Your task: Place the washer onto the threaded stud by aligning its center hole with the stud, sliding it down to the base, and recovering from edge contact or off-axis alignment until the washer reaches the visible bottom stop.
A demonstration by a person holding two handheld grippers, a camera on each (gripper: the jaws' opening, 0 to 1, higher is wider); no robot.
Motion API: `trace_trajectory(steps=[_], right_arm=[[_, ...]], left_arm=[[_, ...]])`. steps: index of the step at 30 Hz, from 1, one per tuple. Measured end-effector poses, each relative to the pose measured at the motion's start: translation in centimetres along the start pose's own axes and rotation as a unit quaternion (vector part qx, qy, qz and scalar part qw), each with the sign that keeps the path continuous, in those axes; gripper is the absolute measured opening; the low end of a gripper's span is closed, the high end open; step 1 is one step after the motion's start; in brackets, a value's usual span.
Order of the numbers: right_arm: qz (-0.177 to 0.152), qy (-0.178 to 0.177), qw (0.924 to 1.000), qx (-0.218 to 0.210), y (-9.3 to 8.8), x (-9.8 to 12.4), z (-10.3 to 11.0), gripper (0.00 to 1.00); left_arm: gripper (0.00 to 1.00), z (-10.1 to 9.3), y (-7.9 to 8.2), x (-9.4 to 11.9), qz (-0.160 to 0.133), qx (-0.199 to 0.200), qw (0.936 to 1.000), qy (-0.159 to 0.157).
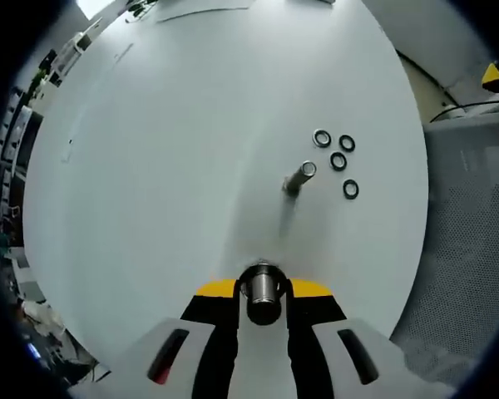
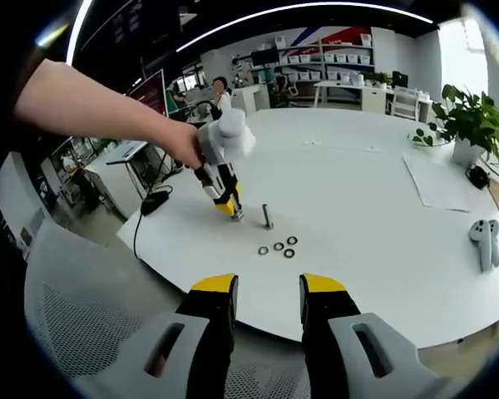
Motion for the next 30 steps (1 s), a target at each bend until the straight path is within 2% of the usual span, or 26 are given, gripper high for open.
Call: trace_trajectory(steps=[4,9,15,21,23,28,30], right_arm=[[0.001,-0.001,1.0,-0.001,-0.1,0.0,0.0,0.32],[0.004,-0.003,1.0,0.001,-0.2,0.0,-0.1,0.32],[0.006,-0.003,1.0,0.001,-0.2,0.0,-0.1,0.32],[0.007,-0.001,1.0,0.003,-0.2,-0.1,-0.1,0.32],[0.007,-0.001,1.0,0.003,-0.3,0.1,0.0,0.32],[0.006,0.0,1.0,0.003,-0.2,0.0,0.0,0.32],[0.007,-0.002,0.9999,0.007,-0.3,0.0,-0.1,0.32]], left_arm=[[0.19,0.5,-0.1,-0.9,0.001,-0.001,1.0,0.002],[0.2,0.6,0.0,-0.9,0.003,-0.01,0.9999,0.004],[0.21,0.7,0.0,-0.9,-0.021,-0.013,0.9997,0.0],[0.24,0.3,-0.3,-0.3,-0.041,0.001,0.9992,0.002],[0.26,0.3,-0.6,0.1,-0.051,0.002,0.9987,0.001],[0.26,0.1,-2.0,1.1,-0.052,0.008,0.9986,0.008],[0.26,0.8,-2.5,1.4,-0.063,0.02,0.9978,0.01]])
Point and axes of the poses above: the point that each gripper's makers call its tool centre point, and the gripper's own axes: x roughly backward along the fingers, z roughly to its left, y roughly out of its top, the point moved 3 cm from there along x, roughly backward along the fingers, and after that the axes turned 13 degrees about -y, right-handed, at the moved point
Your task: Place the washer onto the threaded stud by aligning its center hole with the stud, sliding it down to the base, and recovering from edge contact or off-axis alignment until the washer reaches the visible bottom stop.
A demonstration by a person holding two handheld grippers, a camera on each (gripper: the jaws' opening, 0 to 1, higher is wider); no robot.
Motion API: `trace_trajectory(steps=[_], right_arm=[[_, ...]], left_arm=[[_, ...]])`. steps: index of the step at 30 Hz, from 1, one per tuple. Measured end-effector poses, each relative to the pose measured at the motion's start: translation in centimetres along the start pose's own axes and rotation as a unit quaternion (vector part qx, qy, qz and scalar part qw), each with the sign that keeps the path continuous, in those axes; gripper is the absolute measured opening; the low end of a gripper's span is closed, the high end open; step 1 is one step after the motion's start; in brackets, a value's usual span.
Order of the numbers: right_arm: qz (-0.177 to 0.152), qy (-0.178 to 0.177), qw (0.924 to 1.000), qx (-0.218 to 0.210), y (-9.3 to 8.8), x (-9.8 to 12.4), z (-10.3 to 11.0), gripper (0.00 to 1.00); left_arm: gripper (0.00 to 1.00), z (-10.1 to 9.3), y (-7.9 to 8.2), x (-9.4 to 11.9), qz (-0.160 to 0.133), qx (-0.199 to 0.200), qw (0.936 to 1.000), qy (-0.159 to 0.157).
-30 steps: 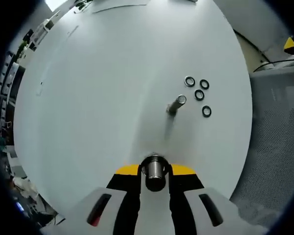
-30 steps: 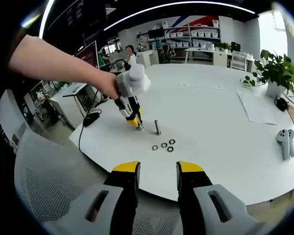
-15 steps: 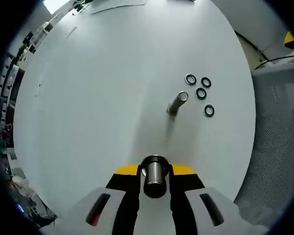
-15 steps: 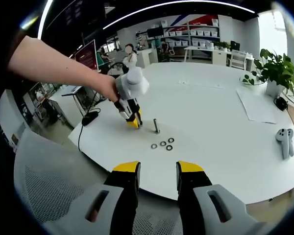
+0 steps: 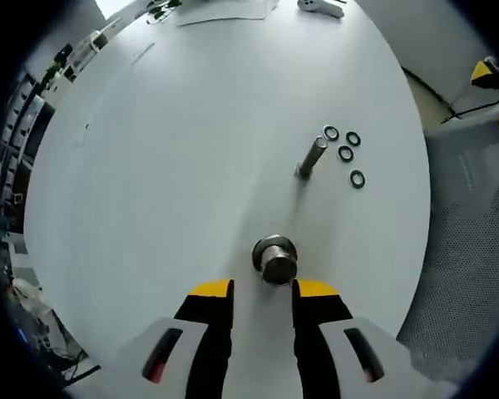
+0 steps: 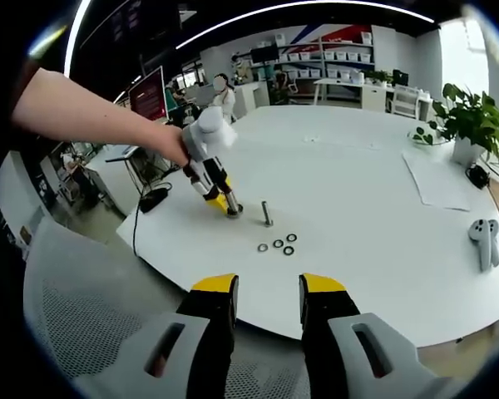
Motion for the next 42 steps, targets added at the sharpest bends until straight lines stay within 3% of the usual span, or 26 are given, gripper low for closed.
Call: trace_trajectory(steps=[16,21,37,42], right_arm=[[0.005,-0.004,1.0,0.0,-0.2,-0.1,-0.1,0.32],[0.002,-0.001,1.0,0.005,-0.1,-0.1,0.0,0.32],[0.01,-0.007,0.9999,0.008,-0.4,-0.2,-0.3,0.32],[0.01,-0.007,0.9999,0.009,-0.4,-0.1,-0.2,0.32]], left_arm=[[0.26,3.8,-3.7,0.1,0.016,0.021,0.9992,0.028],[0.26,5.1,-3.8,-0.6,0.012,0.032,0.9991,0.025],[0.23,4.9,-3.8,-1.1,0.009,0.037,0.9993,0.008],[0.21,5.1,-3.9,-1.2,-0.002,0.064,0.9979,0.014]])
Point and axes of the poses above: the point that each gripper's makers call its tool centre point, and the gripper's own axes: x roughly backward along the fingers, z roughly to its left, y roughly out of its top, the point moved 3 cm from there along x, roughly backward along the fingers, and after that the axes turned 13 degrees about -y, right-handed, at the moved point
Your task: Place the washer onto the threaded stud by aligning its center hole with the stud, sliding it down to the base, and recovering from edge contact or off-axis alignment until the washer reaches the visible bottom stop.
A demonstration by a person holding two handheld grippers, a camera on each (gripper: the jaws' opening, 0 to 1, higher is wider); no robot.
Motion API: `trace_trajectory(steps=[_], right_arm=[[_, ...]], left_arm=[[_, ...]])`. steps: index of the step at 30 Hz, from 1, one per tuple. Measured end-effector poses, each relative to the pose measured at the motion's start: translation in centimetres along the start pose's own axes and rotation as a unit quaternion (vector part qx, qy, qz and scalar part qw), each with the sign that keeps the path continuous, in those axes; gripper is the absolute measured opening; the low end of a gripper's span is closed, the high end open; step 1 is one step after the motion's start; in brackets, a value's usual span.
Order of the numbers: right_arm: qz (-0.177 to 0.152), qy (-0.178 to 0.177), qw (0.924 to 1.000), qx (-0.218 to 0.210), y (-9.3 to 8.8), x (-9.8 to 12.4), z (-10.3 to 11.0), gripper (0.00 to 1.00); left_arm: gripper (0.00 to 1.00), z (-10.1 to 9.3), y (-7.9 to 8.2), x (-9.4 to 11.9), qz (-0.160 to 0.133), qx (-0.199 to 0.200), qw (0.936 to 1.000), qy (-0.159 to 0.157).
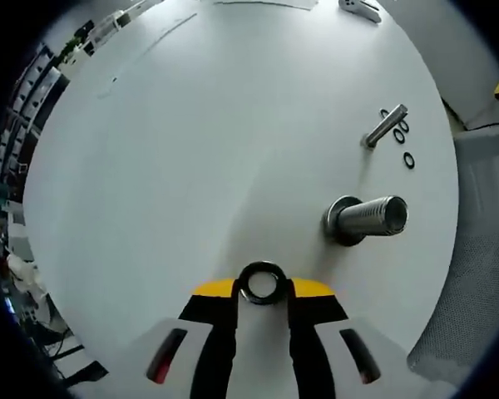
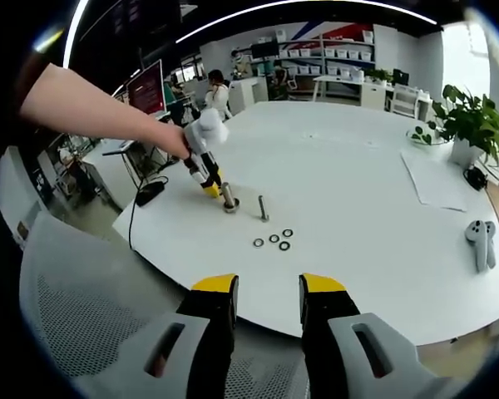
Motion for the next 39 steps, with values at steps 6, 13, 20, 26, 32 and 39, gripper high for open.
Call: trace_trajectory(steps=[6,13,20,26,32,39], right_arm=[[0.001,0.0,1.0,-0.001,0.0,0.1,0.0,0.32],[0.0,0.003,1.0,0.001,0.0,-0.1,0.1,0.32],[-0.004,0.005,1.0,-0.001,0.1,0.1,0.2,0.32],[-0.009,0.008,0.9999,-0.001,0.3,0.2,0.3,0.32],[-0.012,0.009,0.9999,-0.003,0.3,0.2,0.4,0.32],[-0.016,0.01,0.9998,-0.005,0.4,0.2,0.4,0.32]], left_arm=[[0.21,-1.3,-0.9,0.0,-0.015,0.017,0.9997,0.005],[0.21,-2.9,-1.8,-0.4,-0.007,0.019,0.9998,0.006],[0.21,-5.6,-2.2,-0.9,-0.01,0.028,0.9995,0.009],[0.21,-6.8,-2.2,-1.3,0.0,0.033,0.9994,0.01],[0.22,-7.8,-1.4,-1.4,0.004,0.04,0.9991,0.013],[0.24,-7.1,-1.7,-1.6,-0.003,0.056,0.9984,0.01]])
Point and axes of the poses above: the point that each gripper's makers call its tool centre point, and the gripper's own axes: x roughly backward along the fingers, z roughly to its left, y roughly out of its top, the point moved 3 cm from there along x, roughly backward along the fingers, and after that the axes turned 13 degrees about -y, right-handed, at the moved point
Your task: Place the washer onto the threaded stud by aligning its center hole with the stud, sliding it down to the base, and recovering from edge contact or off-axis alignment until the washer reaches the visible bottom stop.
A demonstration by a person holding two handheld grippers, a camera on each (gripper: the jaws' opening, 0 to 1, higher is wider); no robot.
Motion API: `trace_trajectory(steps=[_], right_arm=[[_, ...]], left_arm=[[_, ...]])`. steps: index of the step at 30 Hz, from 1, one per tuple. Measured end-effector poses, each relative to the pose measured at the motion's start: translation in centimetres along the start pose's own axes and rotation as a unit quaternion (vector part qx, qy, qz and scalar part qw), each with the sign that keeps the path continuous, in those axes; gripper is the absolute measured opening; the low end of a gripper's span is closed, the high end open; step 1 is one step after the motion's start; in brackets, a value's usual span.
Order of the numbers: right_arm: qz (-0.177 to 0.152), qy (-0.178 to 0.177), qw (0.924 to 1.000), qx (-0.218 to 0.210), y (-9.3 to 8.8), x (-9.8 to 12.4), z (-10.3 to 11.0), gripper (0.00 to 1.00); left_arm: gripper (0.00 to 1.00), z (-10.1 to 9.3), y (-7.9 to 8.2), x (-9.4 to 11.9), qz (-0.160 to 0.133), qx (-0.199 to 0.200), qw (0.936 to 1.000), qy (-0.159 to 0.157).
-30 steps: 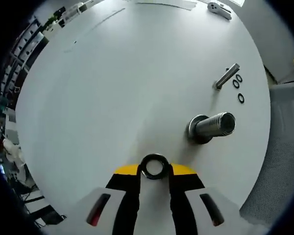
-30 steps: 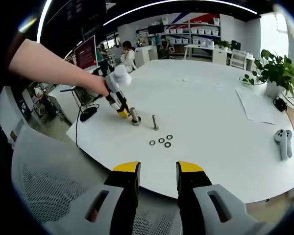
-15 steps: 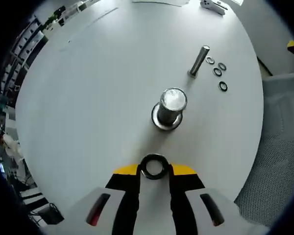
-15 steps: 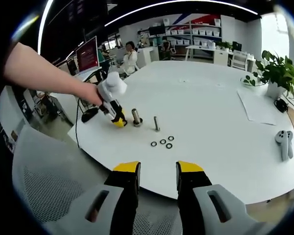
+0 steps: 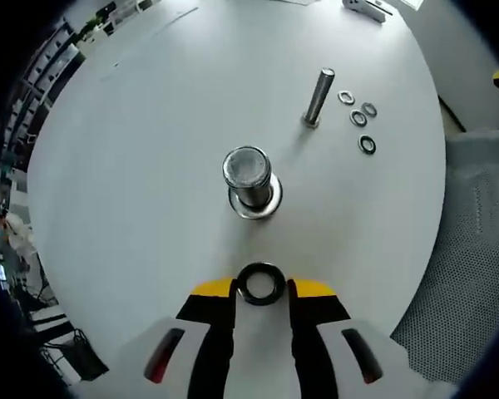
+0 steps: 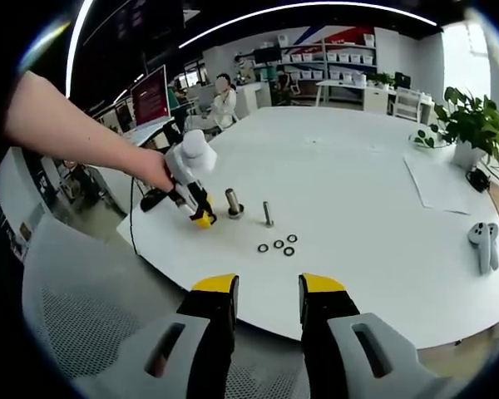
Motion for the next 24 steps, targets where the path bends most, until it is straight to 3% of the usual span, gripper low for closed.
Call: trace_trajectory(steps=[10,14,24], right_arm=[[-0.003,0.0,1.0,-0.002,0.17,-0.13,-0.11,0.31],[-0.006,-0.002,1.0,-0.005,0.26,0.09,-0.13,0.31],[-0.007,0.0,0.9999,-0.007,0.26,0.21,-0.04,0.31]], left_arm=[[0.29,-0.57,-0.12,-0.12,0.0,-0.006,1.0,-0.003],[0.21,-0.49,-0.18,0.05,0.004,-0.005,1.0,-0.001],[0.2,-0.72,-0.29,0.3,0.0,0.006,1.0,0.001]])
Point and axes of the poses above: the point that each gripper's makers call its tool centre point, and the gripper's own axes: x roughly backward along the fingers, z roughly to its left, y roughly out of its top, the point moved 3 cm from there along x, roughly backward along the fingers, and after that the axes turned 13 degrees about -y, right-handed, at the moved point
